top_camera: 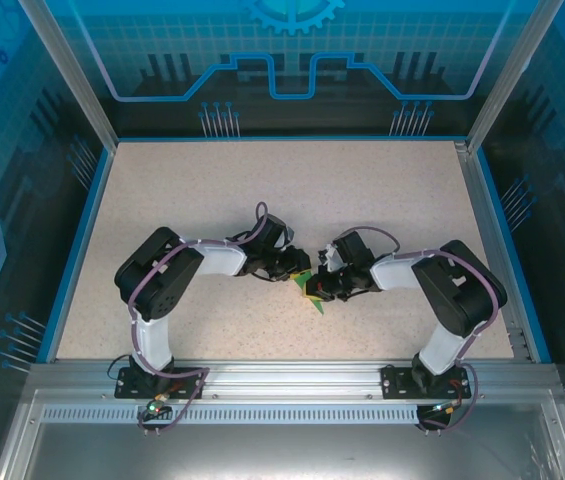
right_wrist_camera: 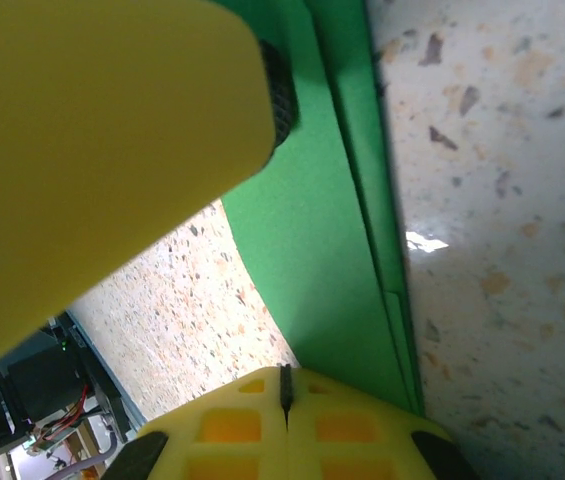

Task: Fold a paper plane with a square sheet of paper (pick it up from the middle)
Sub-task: Fold the wing for the fifth time at the center of the table.

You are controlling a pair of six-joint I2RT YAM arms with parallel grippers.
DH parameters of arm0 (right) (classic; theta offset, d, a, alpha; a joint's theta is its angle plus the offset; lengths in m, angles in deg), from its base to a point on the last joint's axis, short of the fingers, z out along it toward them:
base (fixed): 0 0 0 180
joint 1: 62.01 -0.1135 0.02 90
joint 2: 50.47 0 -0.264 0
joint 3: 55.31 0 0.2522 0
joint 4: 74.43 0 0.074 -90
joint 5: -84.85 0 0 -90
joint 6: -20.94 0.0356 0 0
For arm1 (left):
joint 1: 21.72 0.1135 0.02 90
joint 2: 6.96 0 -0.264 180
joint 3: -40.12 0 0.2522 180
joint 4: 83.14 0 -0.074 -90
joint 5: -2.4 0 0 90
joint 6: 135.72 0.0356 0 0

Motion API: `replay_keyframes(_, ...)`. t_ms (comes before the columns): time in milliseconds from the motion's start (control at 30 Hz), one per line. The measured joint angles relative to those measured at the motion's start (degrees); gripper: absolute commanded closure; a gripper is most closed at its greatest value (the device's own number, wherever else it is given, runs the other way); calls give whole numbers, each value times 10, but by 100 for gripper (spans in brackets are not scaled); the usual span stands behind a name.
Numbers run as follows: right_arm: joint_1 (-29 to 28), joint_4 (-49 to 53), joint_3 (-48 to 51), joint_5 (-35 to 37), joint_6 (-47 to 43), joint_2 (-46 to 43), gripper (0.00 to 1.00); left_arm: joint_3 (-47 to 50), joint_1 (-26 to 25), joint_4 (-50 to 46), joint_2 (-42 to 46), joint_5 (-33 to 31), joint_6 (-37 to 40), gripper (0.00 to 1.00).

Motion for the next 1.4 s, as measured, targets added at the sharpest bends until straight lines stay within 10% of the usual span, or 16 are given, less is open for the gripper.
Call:
replay_keyframes(1033, 12, 108, 111, 2, -24, -231, 90, 7, 7, 19, -2, 13, -15, 69)
replay_keyframes(1400, 5, 28, 9, 9, 29, -73, 95, 6, 7, 19, -3, 16, -15, 69)
